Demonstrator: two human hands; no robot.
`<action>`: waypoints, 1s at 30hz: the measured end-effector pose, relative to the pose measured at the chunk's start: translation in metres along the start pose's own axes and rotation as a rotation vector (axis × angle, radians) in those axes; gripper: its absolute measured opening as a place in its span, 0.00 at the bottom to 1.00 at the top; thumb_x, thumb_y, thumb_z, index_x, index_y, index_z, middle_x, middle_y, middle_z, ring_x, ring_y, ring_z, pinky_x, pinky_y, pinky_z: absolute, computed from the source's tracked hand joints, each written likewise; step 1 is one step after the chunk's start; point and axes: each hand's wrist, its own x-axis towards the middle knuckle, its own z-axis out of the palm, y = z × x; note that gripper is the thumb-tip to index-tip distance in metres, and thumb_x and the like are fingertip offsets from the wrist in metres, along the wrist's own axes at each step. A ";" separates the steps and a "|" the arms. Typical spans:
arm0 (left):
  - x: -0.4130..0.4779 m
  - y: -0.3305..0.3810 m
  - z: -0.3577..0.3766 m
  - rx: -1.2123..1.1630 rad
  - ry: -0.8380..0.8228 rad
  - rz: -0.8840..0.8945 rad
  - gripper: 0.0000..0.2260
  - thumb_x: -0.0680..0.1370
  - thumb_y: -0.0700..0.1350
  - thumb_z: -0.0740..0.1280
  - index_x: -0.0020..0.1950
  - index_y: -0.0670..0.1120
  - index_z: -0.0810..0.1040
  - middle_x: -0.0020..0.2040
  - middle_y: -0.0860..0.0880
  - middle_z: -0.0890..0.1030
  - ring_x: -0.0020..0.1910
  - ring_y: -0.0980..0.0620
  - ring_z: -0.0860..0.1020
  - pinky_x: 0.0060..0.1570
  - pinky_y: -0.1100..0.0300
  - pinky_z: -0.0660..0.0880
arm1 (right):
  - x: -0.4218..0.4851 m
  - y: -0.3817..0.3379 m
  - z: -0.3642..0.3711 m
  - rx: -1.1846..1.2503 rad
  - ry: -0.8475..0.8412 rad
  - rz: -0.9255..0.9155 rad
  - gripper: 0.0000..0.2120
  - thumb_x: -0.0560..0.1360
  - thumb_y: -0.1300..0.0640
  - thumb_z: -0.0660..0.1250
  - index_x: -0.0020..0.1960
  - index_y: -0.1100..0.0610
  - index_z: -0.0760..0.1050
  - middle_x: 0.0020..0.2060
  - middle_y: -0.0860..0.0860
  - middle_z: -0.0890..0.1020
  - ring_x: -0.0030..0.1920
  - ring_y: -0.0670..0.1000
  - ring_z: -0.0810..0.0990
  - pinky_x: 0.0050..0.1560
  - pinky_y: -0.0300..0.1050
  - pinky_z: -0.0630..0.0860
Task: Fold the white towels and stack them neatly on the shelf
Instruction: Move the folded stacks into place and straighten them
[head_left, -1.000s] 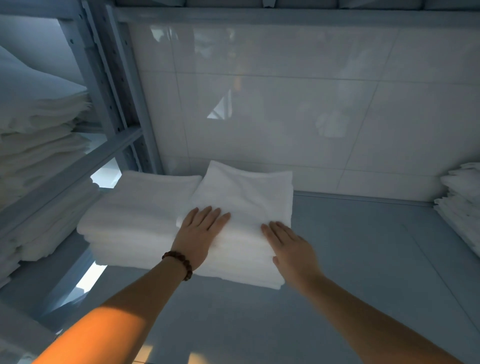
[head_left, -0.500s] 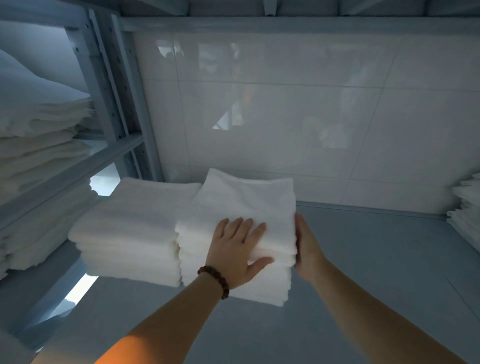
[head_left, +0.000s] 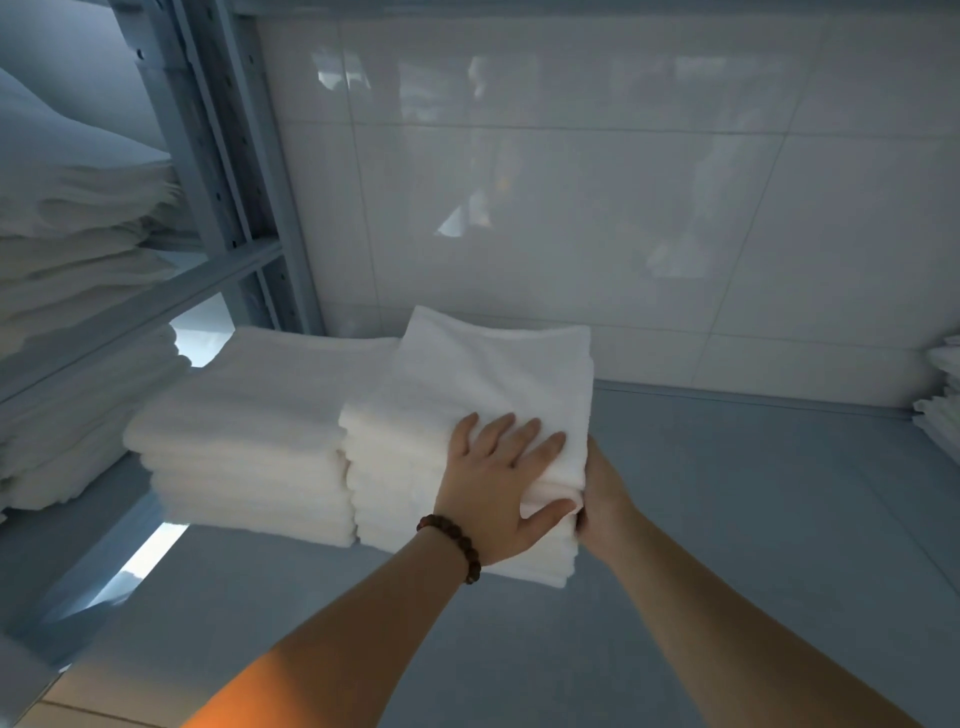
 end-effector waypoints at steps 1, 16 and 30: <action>-0.002 -0.001 -0.002 -0.001 -0.022 0.013 0.27 0.76 0.67 0.54 0.71 0.56 0.67 0.69 0.52 0.72 0.68 0.45 0.68 0.68 0.40 0.56 | 0.000 -0.003 -0.005 -0.035 -0.034 0.007 0.24 0.79 0.40 0.54 0.63 0.55 0.76 0.58 0.56 0.81 0.59 0.57 0.79 0.66 0.58 0.70; -0.014 -0.032 -0.014 0.033 -0.024 -0.476 0.24 0.80 0.58 0.41 0.67 0.55 0.70 0.69 0.50 0.71 0.72 0.44 0.60 0.72 0.40 0.43 | 0.007 -0.032 0.021 -0.123 0.046 -0.051 0.18 0.78 0.56 0.62 0.67 0.50 0.69 0.55 0.55 0.80 0.48 0.55 0.81 0.46 0.48 0.79; 0.012 0.014 -0.024 -0.877 0.409 -1.637 0.47 0.72 0.70 0.59 0.75 0.52 0.32 0.76 0.47 0.33 0.76 0.45 0.39 0.71 0.37 0.45 | 0.005 -0.046 -0.003 -0.123 -0.010 0.020 0.28 0.76 0.45 0.63 0.73 0.49 0.61 0.71 0.48 0.68 0.69 0.52 0.68 0.71 0.55 0.62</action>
